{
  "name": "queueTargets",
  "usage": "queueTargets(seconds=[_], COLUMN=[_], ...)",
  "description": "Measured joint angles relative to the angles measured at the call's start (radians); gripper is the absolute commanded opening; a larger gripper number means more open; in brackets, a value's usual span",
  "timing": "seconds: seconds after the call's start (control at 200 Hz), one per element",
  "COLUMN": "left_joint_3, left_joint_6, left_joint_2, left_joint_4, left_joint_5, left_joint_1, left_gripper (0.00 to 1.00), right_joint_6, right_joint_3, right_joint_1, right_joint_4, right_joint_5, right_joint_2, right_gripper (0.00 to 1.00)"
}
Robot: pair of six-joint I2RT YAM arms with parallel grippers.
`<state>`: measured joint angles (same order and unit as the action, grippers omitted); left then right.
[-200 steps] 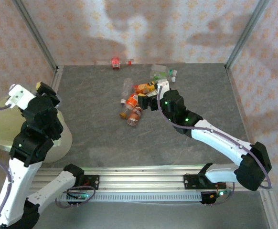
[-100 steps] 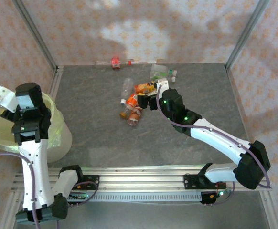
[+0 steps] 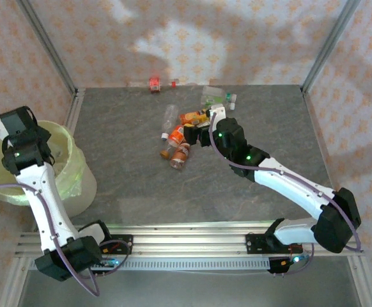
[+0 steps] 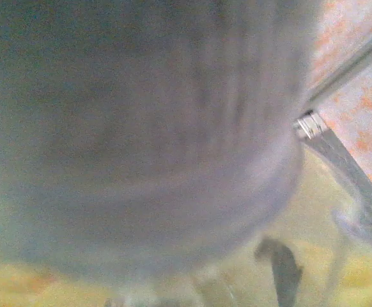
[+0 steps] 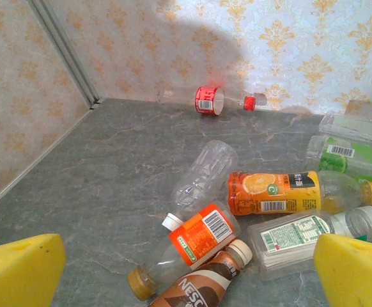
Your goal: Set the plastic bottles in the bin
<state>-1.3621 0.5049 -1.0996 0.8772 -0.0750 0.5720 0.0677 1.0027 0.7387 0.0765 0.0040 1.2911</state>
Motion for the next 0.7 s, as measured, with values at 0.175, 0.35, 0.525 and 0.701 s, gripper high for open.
queueTargets(seconds=[0.175,0.35,0.525,0.701], left_joint_3=[0.000,-0.012,-0.012,-0.043], left_joint_6=[0.015,0.021,0.029,0.055], left_joint_2=[-0.046,-0.084,-0.067,-0.026], left_joint_4=[0.002,0.019,0.025,0.025], left_joint_5=[0.045,0.071,0.117,0.184], left_joint_1=[0.000,0.000,0.005,0.006], left_gripper=[0.82,0.88,0.93,0.94], right_joint_6=[0.014,0.018,0.019,0.045], right_joint_3=[0.000,0.000,0.000,0.000], right_joint_1=[0.000,0.000,-0.001,-0.014], right_joint_4=[-0.002,-0.007,-0.008,-0.009], right_joint_5=[0.000,0.000,0.001,0.016], right_joint_2=[0.020,0.027,0.027,0.027], right_gripper=[1.00,1.00,1.00,1.00])
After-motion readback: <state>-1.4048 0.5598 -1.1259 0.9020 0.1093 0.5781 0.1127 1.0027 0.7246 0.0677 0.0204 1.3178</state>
